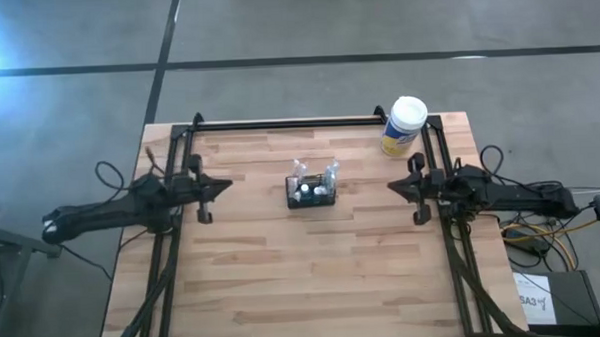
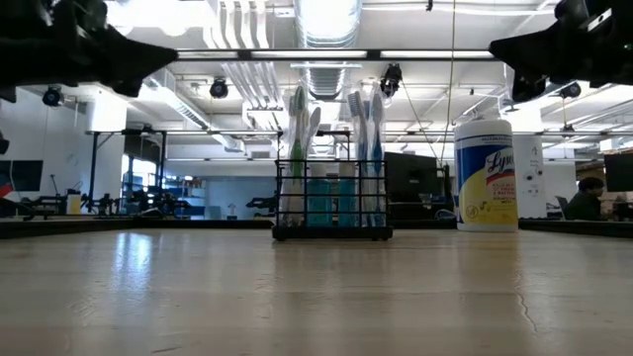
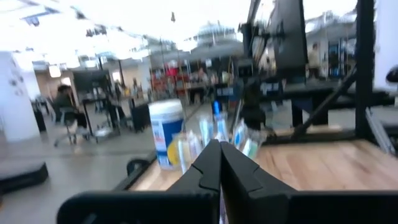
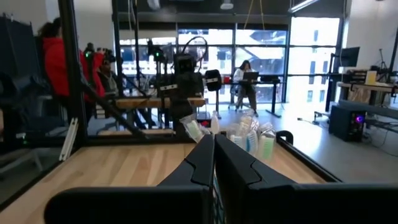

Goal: Pick & Place toothbrushing station
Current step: Return to Home Position

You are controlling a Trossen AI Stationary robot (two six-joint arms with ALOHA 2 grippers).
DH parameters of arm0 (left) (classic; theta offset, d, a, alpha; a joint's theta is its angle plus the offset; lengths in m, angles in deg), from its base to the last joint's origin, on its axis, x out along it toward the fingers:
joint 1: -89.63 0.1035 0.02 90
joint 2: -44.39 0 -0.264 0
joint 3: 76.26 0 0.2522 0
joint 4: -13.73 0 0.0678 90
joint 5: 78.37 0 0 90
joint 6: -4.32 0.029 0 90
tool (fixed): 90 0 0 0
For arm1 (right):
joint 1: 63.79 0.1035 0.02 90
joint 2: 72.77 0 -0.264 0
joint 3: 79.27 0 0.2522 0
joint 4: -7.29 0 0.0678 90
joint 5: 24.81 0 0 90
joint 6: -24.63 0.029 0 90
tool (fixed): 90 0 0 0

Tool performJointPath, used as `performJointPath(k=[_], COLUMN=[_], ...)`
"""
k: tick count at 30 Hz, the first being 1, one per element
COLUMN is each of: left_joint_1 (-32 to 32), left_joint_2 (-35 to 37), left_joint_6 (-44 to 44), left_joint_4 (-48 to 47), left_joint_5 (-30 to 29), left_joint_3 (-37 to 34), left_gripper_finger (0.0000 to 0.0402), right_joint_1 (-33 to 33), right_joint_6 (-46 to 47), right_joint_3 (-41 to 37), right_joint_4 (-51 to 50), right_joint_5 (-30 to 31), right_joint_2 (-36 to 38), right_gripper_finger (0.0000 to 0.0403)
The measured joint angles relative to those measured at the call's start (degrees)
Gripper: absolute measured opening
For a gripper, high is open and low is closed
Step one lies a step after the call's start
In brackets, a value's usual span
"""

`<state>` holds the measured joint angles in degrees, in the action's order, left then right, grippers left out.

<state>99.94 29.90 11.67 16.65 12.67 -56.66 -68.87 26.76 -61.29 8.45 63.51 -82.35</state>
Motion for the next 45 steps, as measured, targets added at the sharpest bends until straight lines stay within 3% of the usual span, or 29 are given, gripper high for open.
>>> performJointPath(k=[9, 18, 23, 45], left_joint_1=[0.0, 0.1, 0.1, 0.0], left_joint_2=[6.7, 12.0, 14.0, 13.2], left_joint_6=[1.0, -0.6, -1.3, -7.2], left_joint_4=[-4.1, -12.7, -12.8, -13.3], left_joint_5=[0.0, 0.1, 0.9, 0.9], left_joint_3=[-5.3, -5.4, -5.4, -5.5], left_gripper_finger=[0.0002, 0.0001, 0.0004, 0.0015], right_joint_1=[-0.1, -0.2, -0.2, -0.2], right_joint_6=[2.7, 2.1, 2.0, 2.6], right_joint_3=[-3.7, -3.7, -3.7, -3.7], right_joint_4=[-2.8, -4.5, -3.7, -5.3], right_joint_5=[0.6, 2.1, 2.8, 3.2], right_joint_2=[9.5, 9.5, 9.5, 9.0], right_gripper_finger=[0.0008, 0.0008, 0.0008, 0.0008])
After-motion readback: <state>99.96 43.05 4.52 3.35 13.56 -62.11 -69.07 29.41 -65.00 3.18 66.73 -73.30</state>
